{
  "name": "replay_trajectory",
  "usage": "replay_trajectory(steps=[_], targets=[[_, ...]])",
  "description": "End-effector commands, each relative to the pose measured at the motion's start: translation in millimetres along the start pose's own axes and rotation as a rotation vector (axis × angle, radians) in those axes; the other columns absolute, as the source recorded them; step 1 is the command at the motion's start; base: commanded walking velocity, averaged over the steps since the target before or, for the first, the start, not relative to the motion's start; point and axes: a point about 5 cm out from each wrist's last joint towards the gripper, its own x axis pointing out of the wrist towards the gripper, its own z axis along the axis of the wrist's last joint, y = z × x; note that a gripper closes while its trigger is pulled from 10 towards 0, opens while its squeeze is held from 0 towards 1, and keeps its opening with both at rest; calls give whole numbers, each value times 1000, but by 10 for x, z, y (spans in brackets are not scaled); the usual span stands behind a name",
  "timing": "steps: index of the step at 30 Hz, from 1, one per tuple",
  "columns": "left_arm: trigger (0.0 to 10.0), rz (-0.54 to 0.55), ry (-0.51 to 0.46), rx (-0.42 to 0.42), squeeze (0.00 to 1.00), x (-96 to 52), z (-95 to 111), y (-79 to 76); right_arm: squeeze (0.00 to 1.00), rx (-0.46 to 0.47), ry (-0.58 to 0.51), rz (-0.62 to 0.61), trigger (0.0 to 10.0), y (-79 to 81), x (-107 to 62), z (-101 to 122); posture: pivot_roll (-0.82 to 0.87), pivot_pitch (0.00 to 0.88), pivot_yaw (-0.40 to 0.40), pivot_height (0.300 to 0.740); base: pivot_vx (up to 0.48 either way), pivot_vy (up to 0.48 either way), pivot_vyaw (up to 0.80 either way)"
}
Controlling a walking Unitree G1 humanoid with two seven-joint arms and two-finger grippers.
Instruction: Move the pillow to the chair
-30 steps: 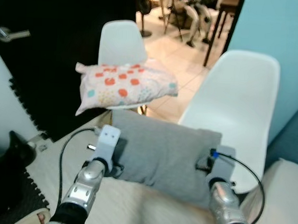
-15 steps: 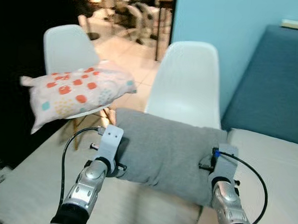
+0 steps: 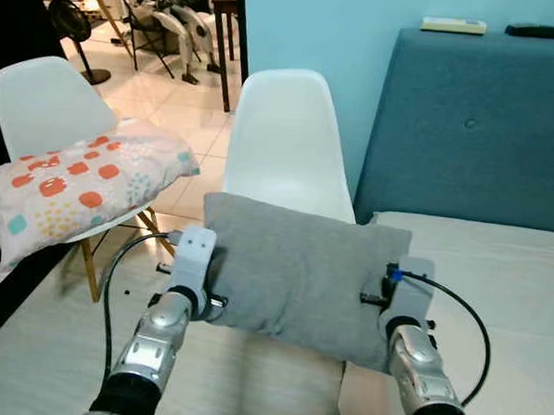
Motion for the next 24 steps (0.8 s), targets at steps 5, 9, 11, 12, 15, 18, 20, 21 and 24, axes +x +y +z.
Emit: replay_trajectory(steps=[5, 9, 11, 12, 15, 18, 20, 21, 24], targets=[[10000, -9, -38, -54, 0, 2, 85, -13, 0, -6, 2, 66, 10000, 156, 19, 25, 21, 117, 59, 740, 289, 0, 0], [10000, -15, -41, -45, 0, -3, 84, -36, 0, -19, 3, 69, 10000, 132, 20, 22, 20, 110, 54, 740, 319, 0, 0], [10000, -18, -41, -41, 0, -6, 80, -50, 0, -18, 1, 61, 10000, 115, 15, 16, 19, 102, 53, 740, 321, 0, 0], [10000, -18, -41, -41, 0, -6, 80, -50, 0, -18, 1, 61, 10000, 115, 15, 16, 19, 102, 53, 740, 322, 0, 0], [10000, -28, -39, -31, 0, -16, 69, -64, 0, -5, 0, 45, 10000, 102, 2, 0, 19, 97, 57, 740, 321, 0, 0], [10000, -29, -37, -30, 0, -20, 62, -62, 0, 12, -3, 39, 10000, 97, -5, -5, 22, 101, 61, 740, 314, 0, 0], [10000, -32, -34, -26, 0, -24, 53, -56, 0, 20, -3, 29, 10000, 86, -17, -20, 23, 99, 64, 740, 309, 0, -800], [10000, -33, -33, -23, 0, -24, 52, -52, 0, 18, 3, 25, 10000, 82, -20, -32, 23, 99, 64, 740, 307, 0, -800], [10000, -34, -30, -20, 0, -13, 52, -38, 0, 14, 8, 15, 10000, 72, -21, -45, 22, 100, 69, 740, 307, 0, -800]])
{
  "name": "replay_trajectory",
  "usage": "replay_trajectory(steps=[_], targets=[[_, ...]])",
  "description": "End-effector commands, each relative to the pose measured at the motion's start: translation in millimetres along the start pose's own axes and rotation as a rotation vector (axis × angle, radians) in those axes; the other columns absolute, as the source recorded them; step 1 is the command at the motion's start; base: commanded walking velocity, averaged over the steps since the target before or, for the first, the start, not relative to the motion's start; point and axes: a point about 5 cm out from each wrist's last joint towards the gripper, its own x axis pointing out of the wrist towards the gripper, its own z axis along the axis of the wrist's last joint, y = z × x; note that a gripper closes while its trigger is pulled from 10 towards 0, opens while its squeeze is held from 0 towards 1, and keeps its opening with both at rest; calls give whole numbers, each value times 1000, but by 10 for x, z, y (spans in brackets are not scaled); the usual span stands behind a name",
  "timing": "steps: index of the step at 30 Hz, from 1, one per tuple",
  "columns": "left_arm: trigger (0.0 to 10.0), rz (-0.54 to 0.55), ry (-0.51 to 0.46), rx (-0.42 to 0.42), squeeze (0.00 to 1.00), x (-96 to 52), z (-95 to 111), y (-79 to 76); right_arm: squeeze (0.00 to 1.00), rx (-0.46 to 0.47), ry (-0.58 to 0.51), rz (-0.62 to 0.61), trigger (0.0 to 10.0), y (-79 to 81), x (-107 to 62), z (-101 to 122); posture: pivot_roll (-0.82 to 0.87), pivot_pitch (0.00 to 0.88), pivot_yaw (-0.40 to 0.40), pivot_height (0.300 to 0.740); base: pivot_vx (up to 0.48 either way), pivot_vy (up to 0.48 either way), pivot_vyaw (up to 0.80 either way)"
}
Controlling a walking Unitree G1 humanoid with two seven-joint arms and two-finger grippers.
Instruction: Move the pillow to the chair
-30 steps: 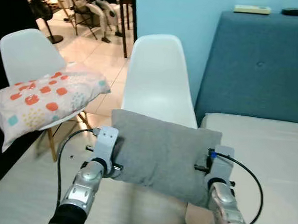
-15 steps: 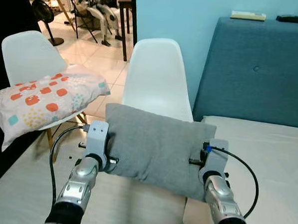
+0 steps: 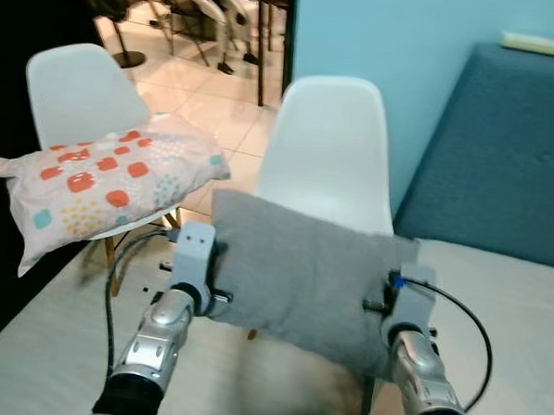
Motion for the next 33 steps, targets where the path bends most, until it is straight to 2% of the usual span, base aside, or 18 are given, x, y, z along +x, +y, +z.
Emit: replay_trajectory(steps=[1, 11, 22, 28, 33], targets=[[10000, -29, -14, 5, 0, 19, 28, -58, 0, 4, 33, 4, 10000, 43, -44, -111, 20, 96, 74, 740, 307, 0, -800], [10000, -74, -8, 28, 0, 53, 46, -129, 0, 12, 52, -46, 10000, -46, -82, -173, 8, 89, 102, 740, 302, 0, -107], [10000, -74, -15, 27, 0, 90, 85, -117, 0, 17, 45, -63, 10000, -59, -71, -155, 8, 87, 99, 740, 296, 0, 0], [10000, -46, -17, 7, 0, 83, 53, -125, 0, -13, 35, -55, 10000, -89, -36, -85, -15, 80, 48, 740, 292, 0, 0], [10000, -18, -8, -31, 0, 43, -39, -193, 0, -91, 21, -11, 10000, -122, 42, 45, -32, 83, -10, 740, 289, 0, 0]])
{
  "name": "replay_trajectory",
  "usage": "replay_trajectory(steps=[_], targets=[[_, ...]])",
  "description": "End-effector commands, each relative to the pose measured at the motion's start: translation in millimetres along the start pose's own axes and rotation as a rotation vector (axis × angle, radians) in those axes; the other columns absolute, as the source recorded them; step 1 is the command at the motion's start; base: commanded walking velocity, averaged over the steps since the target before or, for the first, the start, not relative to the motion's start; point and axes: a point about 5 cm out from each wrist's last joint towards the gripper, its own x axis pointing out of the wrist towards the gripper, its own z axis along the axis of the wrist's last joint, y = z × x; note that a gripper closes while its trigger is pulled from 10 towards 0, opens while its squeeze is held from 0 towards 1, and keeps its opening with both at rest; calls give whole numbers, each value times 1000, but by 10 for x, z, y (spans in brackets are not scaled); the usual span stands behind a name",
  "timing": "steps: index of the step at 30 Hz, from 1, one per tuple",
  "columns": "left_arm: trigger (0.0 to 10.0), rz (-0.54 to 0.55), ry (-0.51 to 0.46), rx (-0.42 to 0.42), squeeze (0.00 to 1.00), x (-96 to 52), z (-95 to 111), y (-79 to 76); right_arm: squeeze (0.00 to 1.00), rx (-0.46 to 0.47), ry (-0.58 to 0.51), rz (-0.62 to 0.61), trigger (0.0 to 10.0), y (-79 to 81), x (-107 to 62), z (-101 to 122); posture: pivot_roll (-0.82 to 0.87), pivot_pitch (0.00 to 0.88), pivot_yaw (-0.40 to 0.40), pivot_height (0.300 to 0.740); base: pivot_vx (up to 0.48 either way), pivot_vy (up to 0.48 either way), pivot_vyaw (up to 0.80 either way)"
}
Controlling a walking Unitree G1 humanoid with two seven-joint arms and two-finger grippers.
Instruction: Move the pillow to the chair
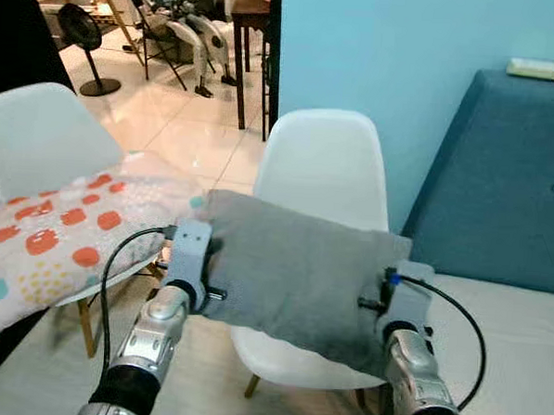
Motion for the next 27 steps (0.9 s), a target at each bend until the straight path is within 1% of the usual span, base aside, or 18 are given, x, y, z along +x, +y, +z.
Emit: replay_trajectory(steps=[1, 4, 6, 15, 21, 23, 24, 27], targets=[[10000, -10, -29, -8, 0, -2, 23, -72, 0, -32, -20, 28, 10000, 32, 43, 99, -32, 83, -19, 740, 289, 0, 0], [10000, -7, -27, -7, 0, -18, -5, -91, 0, -73, -14, 44, 10000, 32, 66, 116, -28, 85, -29, 740, 282, 0, 0], [10000, -6, -26, -8, 0, -22, -11, -93, 0, -77, -15, 48, 10000, 35, 70, 118, -22, 86, -31, 740, 281, 0, 0], [10000, 1, -24, 0, 0, -33, -10, -52, 0, -53, -5, 55, 10000, 106, 69, 100, -9, 90, -14, 740, 281, 0, 0], [10000, -10, -12, 12, 0, -16, -6, -29, 0, -47, 12, 46, 10000, 121, 36, 22, -9, 94, 9, 740, 265, 0, 0], [10000, -42, -2, 6, 0, -9, -18, -67, 0, -44, 19, 41, 10000, 113, 24, -8, -8, 95, 15, 740, 0, 0, 0], [10000, -43, 18, 17, 0, -6, -40, -76, 0, -43, 22, 39, 10000, 113, 17, -21, -7, 94, 19, 740, 0, 0, 0], [10000, -37, 26, 29, 0, -9, -53, -70, 0, -40, 27, 35, 10000, 112, 2, -49, -8, 94, 27, 740, 0, 0, 0]])
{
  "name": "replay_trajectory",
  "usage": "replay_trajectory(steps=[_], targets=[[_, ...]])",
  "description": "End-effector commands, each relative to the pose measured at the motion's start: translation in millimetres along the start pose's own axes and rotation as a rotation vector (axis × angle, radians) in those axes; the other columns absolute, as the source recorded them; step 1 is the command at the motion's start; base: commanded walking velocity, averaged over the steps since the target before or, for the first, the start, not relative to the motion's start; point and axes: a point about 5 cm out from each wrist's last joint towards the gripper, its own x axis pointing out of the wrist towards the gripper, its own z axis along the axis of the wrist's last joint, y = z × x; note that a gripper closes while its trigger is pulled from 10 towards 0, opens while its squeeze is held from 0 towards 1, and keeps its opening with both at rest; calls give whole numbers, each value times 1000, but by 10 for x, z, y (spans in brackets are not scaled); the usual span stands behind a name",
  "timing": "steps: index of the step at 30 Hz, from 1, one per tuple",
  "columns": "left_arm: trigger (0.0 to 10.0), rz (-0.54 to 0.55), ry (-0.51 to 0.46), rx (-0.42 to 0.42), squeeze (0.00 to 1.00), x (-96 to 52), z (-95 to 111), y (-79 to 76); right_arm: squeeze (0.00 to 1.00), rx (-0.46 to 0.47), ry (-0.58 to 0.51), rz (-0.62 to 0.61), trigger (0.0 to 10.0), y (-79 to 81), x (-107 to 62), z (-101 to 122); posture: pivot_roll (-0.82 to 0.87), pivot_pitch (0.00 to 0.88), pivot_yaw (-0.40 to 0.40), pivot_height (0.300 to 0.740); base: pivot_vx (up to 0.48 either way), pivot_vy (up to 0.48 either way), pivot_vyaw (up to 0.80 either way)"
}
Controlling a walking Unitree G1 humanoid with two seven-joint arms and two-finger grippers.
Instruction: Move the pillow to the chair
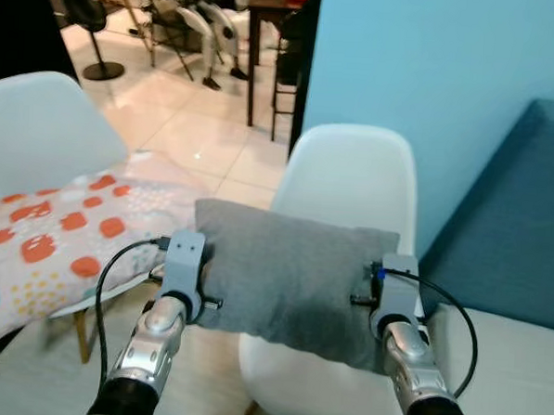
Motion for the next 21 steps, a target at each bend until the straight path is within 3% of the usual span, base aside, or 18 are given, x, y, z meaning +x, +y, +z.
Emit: replay_trajectory(steps=[1, 9, 21], targets=[[10000, -39, -4, 23, 0, 15, 21, -94, 0, 2, 2, 4, 10000, 22, -18, -29, -8, 94, 27, 740, 0, 0, 0], [10000, -47, -8, 29, 0, 21, 41, -87, 0, 9, 8, -3, 10000, 29, -43, -68, -11, 94, 34, 740, 0, 0, 0], [10000, -61, -8, 43, 0, 43, 70, -127, 0, 8, 11, -9, 10000, 7, -44, -73, -9, 92, 34, 740, 0, -346, 0]])
